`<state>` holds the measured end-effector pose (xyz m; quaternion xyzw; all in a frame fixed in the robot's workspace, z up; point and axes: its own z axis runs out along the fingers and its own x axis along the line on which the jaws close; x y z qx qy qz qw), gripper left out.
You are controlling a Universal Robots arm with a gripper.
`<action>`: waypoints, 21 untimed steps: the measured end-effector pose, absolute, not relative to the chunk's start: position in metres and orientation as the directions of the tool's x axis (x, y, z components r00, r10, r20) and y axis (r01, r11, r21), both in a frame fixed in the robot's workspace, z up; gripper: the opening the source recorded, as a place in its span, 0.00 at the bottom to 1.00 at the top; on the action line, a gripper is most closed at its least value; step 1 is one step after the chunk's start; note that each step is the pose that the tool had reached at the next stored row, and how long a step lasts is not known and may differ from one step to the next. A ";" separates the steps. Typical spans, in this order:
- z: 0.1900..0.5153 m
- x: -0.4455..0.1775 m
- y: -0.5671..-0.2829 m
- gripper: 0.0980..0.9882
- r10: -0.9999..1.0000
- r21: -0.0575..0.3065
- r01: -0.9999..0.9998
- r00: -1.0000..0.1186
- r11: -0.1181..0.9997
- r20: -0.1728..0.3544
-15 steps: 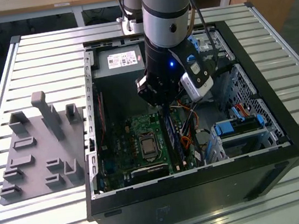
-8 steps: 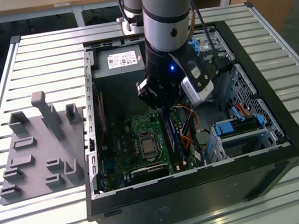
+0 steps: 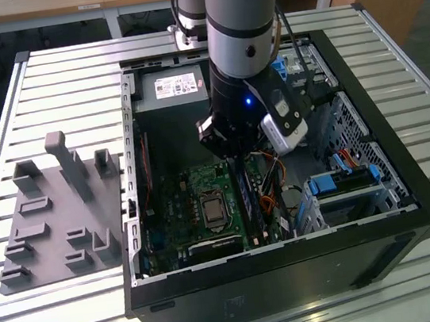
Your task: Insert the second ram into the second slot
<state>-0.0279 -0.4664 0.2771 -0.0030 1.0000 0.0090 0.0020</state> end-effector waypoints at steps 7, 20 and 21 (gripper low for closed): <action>0.275 -0.027 -0.466 0.04 -0.006 0.023 -0.006 -1.000 1.000 -0.004; 0.263 -0.027 -0.467 0.04 -0.005 0.025 -0.005 -1.000 1.000 -0.002; 0.263 -0.027 -0.468 0.04 -0.005 0.025 -0.005 -1.000 1.000 -0.002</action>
